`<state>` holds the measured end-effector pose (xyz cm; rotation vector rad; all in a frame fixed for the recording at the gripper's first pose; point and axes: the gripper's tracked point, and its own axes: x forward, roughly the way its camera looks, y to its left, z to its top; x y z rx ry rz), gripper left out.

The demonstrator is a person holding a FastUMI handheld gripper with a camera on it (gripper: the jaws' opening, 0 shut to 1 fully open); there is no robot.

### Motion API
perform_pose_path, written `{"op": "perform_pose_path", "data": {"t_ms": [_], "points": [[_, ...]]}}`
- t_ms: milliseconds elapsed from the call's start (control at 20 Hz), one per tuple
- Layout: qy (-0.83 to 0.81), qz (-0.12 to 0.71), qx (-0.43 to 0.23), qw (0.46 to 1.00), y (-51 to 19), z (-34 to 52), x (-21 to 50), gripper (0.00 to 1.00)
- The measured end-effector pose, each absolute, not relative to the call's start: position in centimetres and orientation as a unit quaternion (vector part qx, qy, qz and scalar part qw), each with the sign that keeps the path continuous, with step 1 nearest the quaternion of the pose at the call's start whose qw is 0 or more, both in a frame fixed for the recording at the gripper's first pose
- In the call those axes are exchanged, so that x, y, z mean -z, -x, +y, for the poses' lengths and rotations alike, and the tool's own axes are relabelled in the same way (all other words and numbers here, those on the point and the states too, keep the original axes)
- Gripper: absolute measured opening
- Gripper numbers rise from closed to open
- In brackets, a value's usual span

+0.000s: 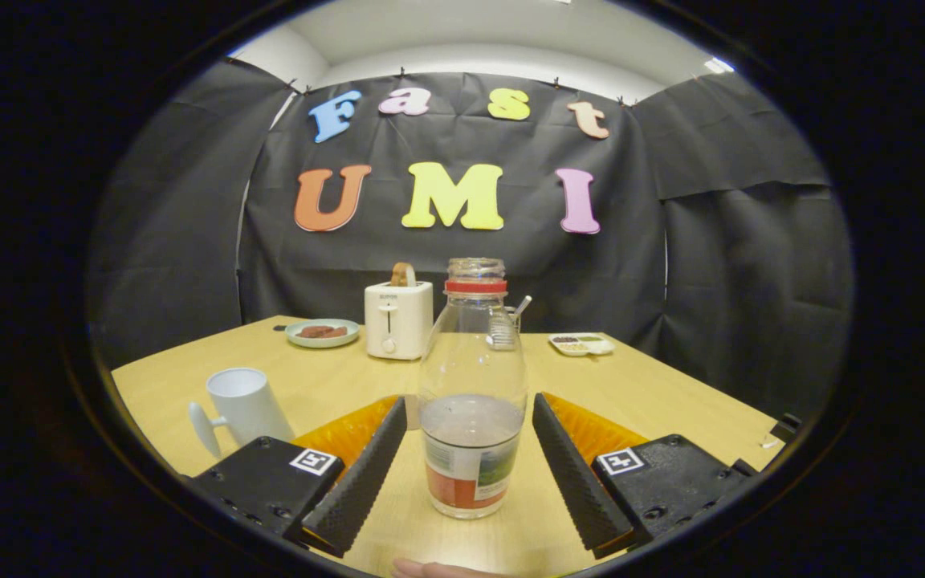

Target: Take the bottle from table, then pour the juice into the cup, finally place the bottle on the coaster

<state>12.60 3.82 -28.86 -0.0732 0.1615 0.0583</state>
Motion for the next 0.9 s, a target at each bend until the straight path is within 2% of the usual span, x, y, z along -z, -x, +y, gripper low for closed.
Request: {"op": "perform_pose_path", "data": {"t_ms": [300,600,900], "points": [[0.042,0.076,-0.041,0.995,-13.7,4.5,29.0,1.00],[0.025,0.082,-0.040,0.996,-14.7,4.5,28.8,0.85],[0.046,0.086,-0.033,0.995,-14.8,4.3,29.7,0.85]]}}
